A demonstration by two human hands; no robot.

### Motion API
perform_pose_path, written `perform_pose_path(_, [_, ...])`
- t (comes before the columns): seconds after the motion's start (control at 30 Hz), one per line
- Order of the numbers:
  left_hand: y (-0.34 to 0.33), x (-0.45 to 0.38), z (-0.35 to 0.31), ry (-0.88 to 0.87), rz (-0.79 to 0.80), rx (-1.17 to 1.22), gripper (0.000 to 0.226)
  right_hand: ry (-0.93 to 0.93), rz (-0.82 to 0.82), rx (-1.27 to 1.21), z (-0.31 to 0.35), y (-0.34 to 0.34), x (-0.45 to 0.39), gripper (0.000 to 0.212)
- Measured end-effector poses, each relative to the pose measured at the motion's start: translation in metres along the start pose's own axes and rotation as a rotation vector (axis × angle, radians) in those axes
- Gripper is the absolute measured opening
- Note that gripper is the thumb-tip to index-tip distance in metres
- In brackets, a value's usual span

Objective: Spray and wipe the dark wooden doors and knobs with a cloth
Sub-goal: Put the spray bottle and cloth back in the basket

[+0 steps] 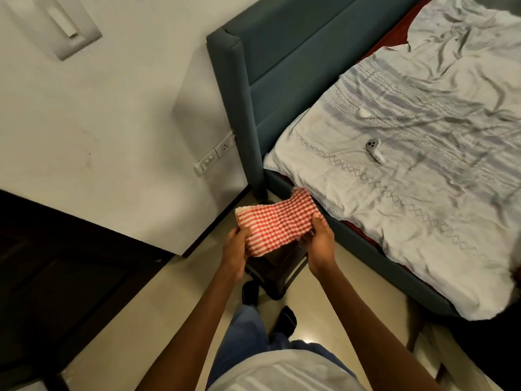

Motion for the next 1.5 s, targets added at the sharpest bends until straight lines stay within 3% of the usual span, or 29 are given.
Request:
perform_pose_path(0.1, [0.012, 0.005, 0.000, 0.011, -0.027, 0.026, 0.036, -0.015, 0.020, -0.183, 0.012, 0.000, 0.004, 0.034])
perform_pose_path(0.23, [0.021, 0.003, 0.008, 0.028, -0.101, -0.048, 0.037, -0.005, 0.095, -0.189, 0.021, -0.014, 0.010, 0.038])
perform_pose_path(0.33, [0.020, 0.005, 0.003, -0.118, -0.150, -0.189, 0.047, 0.071, 0.150, -0.008, 0.025, -0.023, 0.015, 0.042])
perform_pose_path(0.43, [0.010, 0.010, -0.017, -0.271, -0.070, -0.262, 0.036, 0.253, 0.220, 0.317, 0.030, -0.033, 0.026, 0.038])
perform_pose_path(0.5, [-0.001, 0.013, -0.029, -0.219, 0.052, -0.199, 0.026, 0.412, 0.264, 0.458, 0.028, -0.041, 0.034, 0.030])
perform_pose_path(0.57, [-0.010, 0.017, -0.034, -0.105, 0.143, -0.095, 0.030, 0.510, 0.332, 0.553, 0.023, -0.049, 0.043, 0.033])
perform_pose_path(0.63, [-0.012, 0.017, -0.035, -0.098, 0.136, -0.068, 0.027, 0.561, 0.426, 0.655, 0.013, -0.055, 0.047, 0.035])
perform_pose_path(0.73, [-0.006, 0.014, -0.032, -0.120, 0.069, -0.059, 0.020, 0.534, 0.525, 0.643, 0.004, -0.057, 0.047, 0.043])
perform_pose_path(0.8, [-0.001, 0.011, -0.032, -0.110, 0.048, -0.071, 0.020, 0.477, 0.491, 0.569, 0.010, -0.054, 0.048, 0.033])
perform_pose_path(0.87, [0.001, 0.011, -0.035, -0.110, 0.052, -0.135, 0.019, 0.432, 0.415, 0.521, 0.019, -0.051, 0.044, 0.037])
perform_pose_path(0.93, [0.003, 0.010, -0.037, -0.115, 0.074, -0.230, 0.018, 0.458, 0.393, 0.615, 0.025, -0.048, 0.032, 0.053])
perform_pose_path(1.0, [0.005, 0.011, -0.038, -0.093, 0.119, -0.301, 0.019, 0.474, 0.477, 0.802, 0.030, -0.050, 0.021, 0.070])
perform_pose_path(1.07, [0.007, 0.015, -0.038, -0.068, 0.158, -0.344, 0.020, 0.483, 0.591, 0.941, 0.037, -0.054, 0.015, 0.074])
perform_pose_path(1.13, [0.012, 0.017, -0.036, -0.065, 0.152, -0.388, 0.022, 0.493, 0.621, 1.030, 0.042, -0.057, 0.013, 0.059])
perform_pose_path(1.3, [0.025, 0.017, -0.025, -0.041, 0.071, -0.344, 0.021, 0.533, 0.445, 1.035, 0.026, -0.055, 0.009, 0.020])
perform_pose_path(1.5, [0.042, 0.018, -0.017, -0.174, -0.247, -0.168, 0.029, 0.485, 0.312, 0.959, -0.004, -0.043, 0.002, 0.012])
Point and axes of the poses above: each hand's wrist, its own x-axis away from the middle knuckle, its own y-axis out of the back of the hand, z = x × y, the point moved 3 cm from there along -x, towards the middle knuckle, and after that the axes turned 12 degrees about x, right-handed, at the moved point
